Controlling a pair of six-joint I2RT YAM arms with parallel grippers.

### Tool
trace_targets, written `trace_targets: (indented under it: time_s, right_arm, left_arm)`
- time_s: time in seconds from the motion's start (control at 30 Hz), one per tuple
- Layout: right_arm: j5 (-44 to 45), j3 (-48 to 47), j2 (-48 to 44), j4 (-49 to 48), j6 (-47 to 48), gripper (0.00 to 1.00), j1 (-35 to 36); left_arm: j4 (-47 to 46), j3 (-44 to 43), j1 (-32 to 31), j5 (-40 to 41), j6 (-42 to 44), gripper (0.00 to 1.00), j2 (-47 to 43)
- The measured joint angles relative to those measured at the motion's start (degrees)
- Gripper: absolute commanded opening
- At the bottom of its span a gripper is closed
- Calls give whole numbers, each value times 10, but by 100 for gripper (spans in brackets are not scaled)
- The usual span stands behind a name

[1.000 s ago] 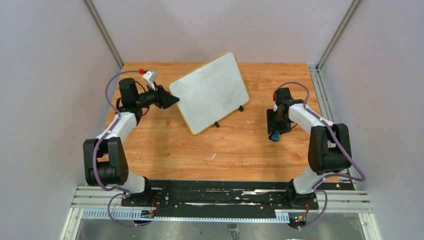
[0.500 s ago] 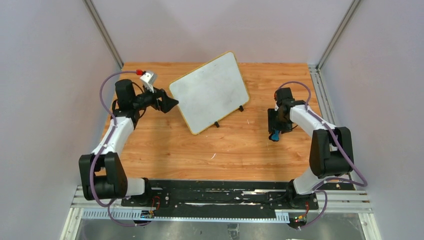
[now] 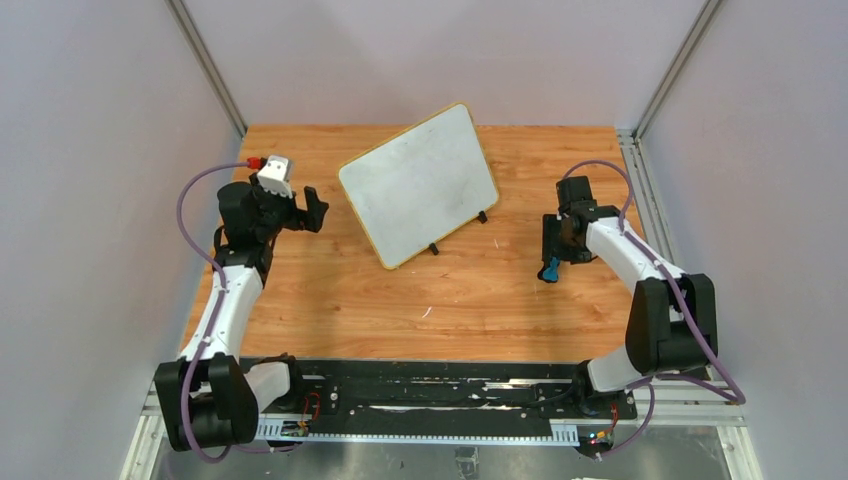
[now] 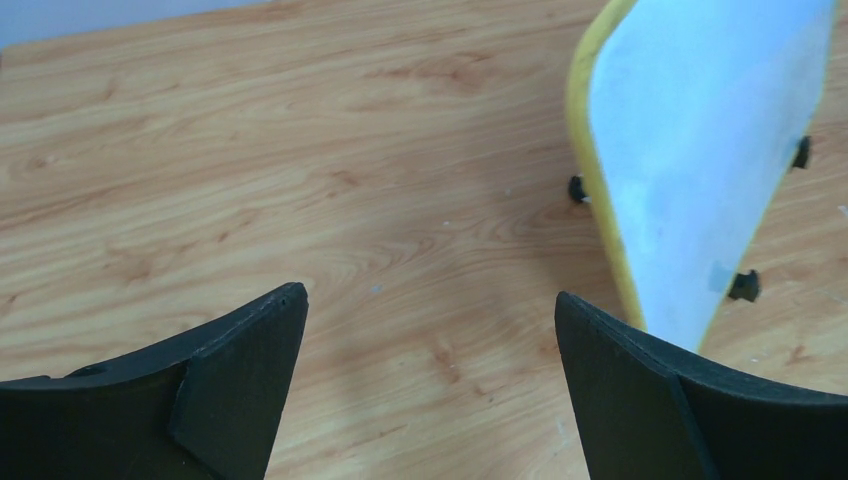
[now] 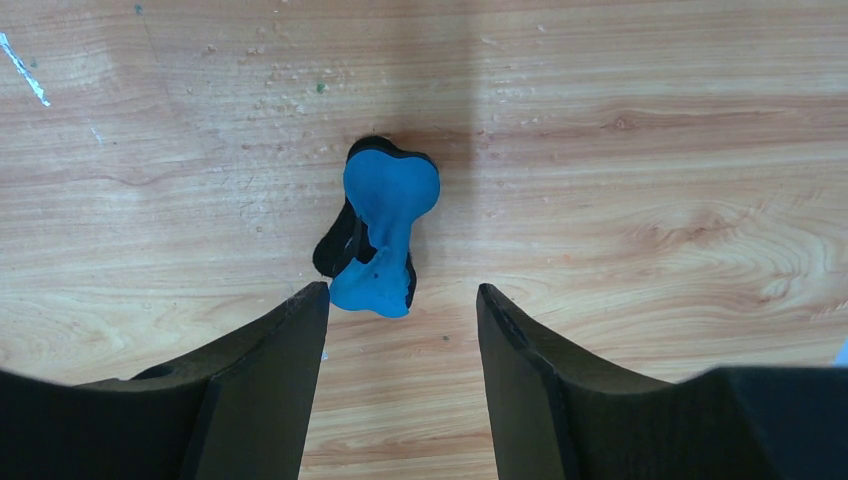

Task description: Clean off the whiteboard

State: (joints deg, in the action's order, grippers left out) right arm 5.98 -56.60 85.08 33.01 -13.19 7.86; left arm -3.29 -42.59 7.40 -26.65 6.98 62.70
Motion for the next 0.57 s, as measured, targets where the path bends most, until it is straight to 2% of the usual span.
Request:
trace_targets:
  time_s: [0.23,0.57]
  right_arm:
    - [7,2,-3,-1,-3,56,0]
    - [7,14,-24,-16,-3,54,0]
  left_arm:
    - [1,27,21,50,12,98,3]
    - [-11,78,27,65,20,98,24]
